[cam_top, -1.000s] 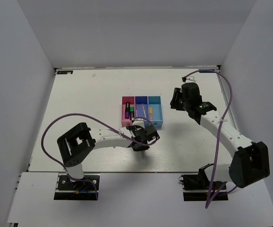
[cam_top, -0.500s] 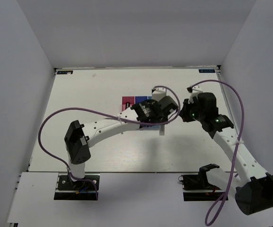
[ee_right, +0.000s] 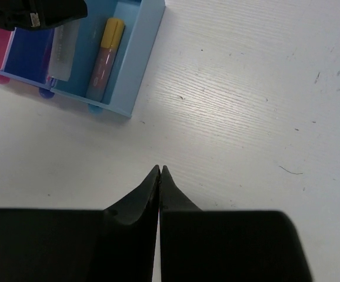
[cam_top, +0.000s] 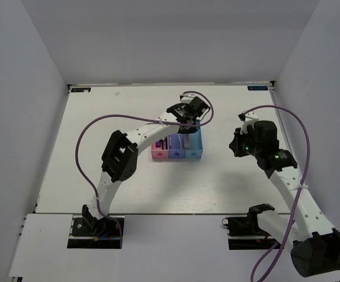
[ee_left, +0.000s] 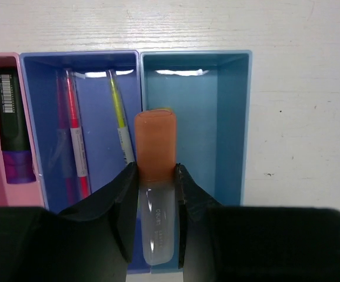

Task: Sort the stationery into containers
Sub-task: Place the stationery in the storage box, then reset both arms

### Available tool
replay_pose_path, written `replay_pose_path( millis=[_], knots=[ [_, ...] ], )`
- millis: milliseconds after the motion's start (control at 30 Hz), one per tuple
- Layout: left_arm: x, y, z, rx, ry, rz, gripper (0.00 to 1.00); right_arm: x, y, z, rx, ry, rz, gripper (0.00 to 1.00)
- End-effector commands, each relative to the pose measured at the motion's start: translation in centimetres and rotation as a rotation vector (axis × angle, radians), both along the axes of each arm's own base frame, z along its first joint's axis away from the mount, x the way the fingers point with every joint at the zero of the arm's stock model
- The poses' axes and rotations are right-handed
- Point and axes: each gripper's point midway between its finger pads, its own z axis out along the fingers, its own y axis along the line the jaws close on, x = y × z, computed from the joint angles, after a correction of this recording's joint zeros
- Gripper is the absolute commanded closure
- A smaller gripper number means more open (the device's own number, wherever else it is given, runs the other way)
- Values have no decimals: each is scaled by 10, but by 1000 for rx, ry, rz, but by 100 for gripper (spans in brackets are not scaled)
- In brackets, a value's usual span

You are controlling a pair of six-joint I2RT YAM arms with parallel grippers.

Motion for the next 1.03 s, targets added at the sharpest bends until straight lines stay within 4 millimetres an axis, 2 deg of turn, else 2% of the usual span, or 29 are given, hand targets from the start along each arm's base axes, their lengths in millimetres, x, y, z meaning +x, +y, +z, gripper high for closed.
replay_pose_path(
  millis=[0, 67, 167, 200, 233, 333, 400, 467, 533, 567, 600, 633, 667, 700, 733, 767, 800, 833, 867, 900, 967, 1000],
  knots=[
    [7, -6, 18, -64, -15, -35, 88, 3, -3, 0, 1, -10, -6, 100],
    [7, -9, 13, -69, -6, -43, 85, 3, -4, -2, 2, 1, -9, 100],
    [6, -12, 11, -79, 1, -53, 69, 3, -4, -4, 9, 8, -11, 99],
    [5, -11, 12, -81, 2, -52, 66, 4, -5, -5, 11, 12, -12, 90],
    [4, -12, 13, -84, 3, -56, 58, 3, -4, -5, 15, 15, -9, 86],
    [3, -12, 14, -90, 9, -62, 49, 4, -5, -8, 16, 22, -11, 74],
    [2, -12, 16, -95, 9, -64, 47, 4, -6, -9, 19, 28, -6, 69],
    [1, -12, 19, -101, 6, -64, 43, 3, -4, -11, 25, 34, 2, 58],
    [0, -10, 28, -109, -7, -66, 43, 2, -5, -12, 31, 40, 4, 51],
    [-1, -9, 32, -111, -9, -66, 43, 2, -4, -12, 41, 39, 13, 40],
    [-4, -5, 39, -115, -16, -63, 49, 1, -4, -12, 43, 40, 16, 34],
    [-8, -2, 57, -131, -43, -70, 59, 1, -4, -13, 45, 46, 13, 31],
    [-15, 9, 45, -99, -20, -66, 85, 1, -5, -13, 46, 44, 7, 22],
    [-22, 14, 63, -117, -43, -73, 93, 1, -6, -15, 44, 44, 8, 17],
    [-28, 19, 85, -147, -74, -96, 96, 3, -8, -14, 49, 42, -27, 13],
    [-48, 37, 72, -110, -38, -124, 92, 5, -11, -13, 58, 38, -62, 10],
    [-55, 43, 72, -108, -39, -144, 82, 9, -18, -13, 33, 28, -103, 10],
    [-67, 47, 96, -165, -74, -187, 65, 12, -21, -12, 37, 28, -133, 10],
    [-90, 73, 68, -98, -36, -225, 20, 12, -23, -12, 38, 30, -153, 10],
    [-98, 81, 67, -93, -38, -244, 1, 11, -26, -13, 14, 24, -150, 10],
    [-124, 118, 58, -54, -52, -277, 1, 9, -25, -15, 14, 22, -133, 10],
    [-129, 128, 57, -39, -57, -277, 1, 8, -22, -11, 21, 0, -102, 10]
  ],
)
